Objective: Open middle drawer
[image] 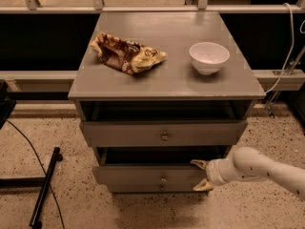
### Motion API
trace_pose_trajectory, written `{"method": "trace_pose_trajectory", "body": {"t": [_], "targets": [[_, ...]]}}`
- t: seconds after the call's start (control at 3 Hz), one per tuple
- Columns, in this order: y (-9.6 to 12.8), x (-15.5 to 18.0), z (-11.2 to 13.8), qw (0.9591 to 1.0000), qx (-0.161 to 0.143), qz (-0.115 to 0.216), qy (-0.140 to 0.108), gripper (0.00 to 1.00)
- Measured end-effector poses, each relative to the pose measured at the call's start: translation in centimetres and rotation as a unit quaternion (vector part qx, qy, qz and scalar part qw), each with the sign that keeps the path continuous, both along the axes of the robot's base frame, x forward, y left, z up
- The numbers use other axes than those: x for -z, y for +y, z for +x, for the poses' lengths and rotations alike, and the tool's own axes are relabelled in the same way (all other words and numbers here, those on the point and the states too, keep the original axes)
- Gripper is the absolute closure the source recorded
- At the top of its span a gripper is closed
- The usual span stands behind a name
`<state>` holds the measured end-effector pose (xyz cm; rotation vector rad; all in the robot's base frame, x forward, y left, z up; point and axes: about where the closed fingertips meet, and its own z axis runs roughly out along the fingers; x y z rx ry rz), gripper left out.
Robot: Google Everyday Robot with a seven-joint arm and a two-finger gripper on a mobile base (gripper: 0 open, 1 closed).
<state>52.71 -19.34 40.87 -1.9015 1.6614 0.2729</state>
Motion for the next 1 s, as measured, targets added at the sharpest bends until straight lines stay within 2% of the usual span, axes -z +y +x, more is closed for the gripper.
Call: {"method": "trace_pose_trajectory", "body": {"t": [0.33,0.67,1.0], "targets": [[0.0,-0.1,0.0,1.0,0.0,0.0,0.0,0.37],[0.7,0.4,-3.3,0.9992,-0.029,0.012,0.027,0.3],[0.9,0.5,-3.6,0.9989,-0.033,0.014,0.031,0.13]]}}
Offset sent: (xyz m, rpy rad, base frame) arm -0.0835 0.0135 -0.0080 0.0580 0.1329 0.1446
